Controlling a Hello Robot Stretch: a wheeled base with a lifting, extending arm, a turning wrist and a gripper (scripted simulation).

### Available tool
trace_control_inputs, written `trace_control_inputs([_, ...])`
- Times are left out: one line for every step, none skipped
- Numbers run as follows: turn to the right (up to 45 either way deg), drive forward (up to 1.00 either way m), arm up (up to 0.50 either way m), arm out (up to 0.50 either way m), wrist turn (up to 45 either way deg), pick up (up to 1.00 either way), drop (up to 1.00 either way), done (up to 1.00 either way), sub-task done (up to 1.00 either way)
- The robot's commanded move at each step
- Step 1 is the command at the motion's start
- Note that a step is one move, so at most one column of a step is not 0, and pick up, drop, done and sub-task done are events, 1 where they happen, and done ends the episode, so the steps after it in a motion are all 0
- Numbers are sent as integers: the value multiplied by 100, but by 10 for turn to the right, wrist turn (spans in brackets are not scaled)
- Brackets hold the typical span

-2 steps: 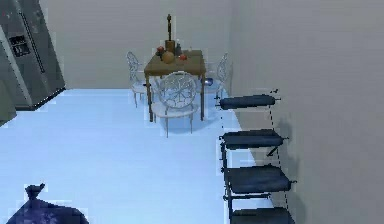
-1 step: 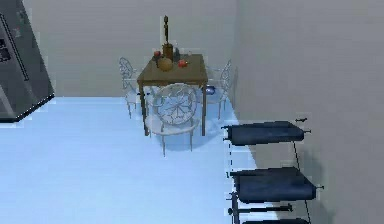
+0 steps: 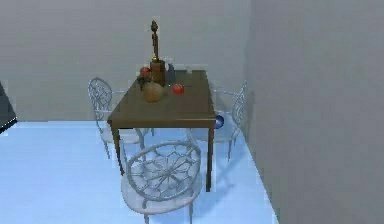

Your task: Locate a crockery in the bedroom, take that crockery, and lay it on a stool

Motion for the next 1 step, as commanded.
trace_control_inputs([300,0,0,0,0,0,0,0,0])
